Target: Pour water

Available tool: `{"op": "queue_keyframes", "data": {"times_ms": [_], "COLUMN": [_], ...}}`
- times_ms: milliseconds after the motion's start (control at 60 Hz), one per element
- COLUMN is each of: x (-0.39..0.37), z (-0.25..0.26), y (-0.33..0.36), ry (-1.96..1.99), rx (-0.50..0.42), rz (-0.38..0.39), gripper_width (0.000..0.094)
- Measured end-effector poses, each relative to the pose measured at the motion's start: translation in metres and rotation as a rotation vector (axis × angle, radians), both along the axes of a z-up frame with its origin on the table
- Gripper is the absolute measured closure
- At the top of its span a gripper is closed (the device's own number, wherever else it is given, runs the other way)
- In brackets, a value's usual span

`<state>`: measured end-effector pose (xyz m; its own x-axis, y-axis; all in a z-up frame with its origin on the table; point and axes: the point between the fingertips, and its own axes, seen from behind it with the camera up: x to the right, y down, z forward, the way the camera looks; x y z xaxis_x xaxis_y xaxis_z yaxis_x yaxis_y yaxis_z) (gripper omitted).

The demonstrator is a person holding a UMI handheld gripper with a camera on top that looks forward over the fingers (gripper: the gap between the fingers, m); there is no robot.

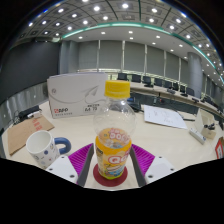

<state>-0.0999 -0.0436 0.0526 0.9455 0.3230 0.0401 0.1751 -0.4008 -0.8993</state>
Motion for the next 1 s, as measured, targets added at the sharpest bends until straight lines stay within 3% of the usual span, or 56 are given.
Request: {"op": "queue_keyframes", "data": {"times_ms": [33, 50, 83, 150, 400, 550, 1000], "x": [0.002, 0.002, 0.004, 0.011, 0.019, 0.02, 0.014], "z": [0.003, 0.005, 0.009, 0.026, 0.12, 0.164, 0.174], "y": [-0.006, -0.008, -0.015, -0.032, -0.157, -0.228, -0.301], "ry": [-0.002, -0.005, -0.018, -0.039, -0.057, -0.066, -0.098], "rx": [-0.009, -0.014, -0.027, -0.043, -0.117, -0.103, -0.114], "rz": [-0.001, -0.002, -0.008, -0.029, -0.127, -0.176, -0.212], "gripper_width": [0.0081, 0.0068, 0.0106, 0.0067, 0.0079, 0.0078, 0.008]}}
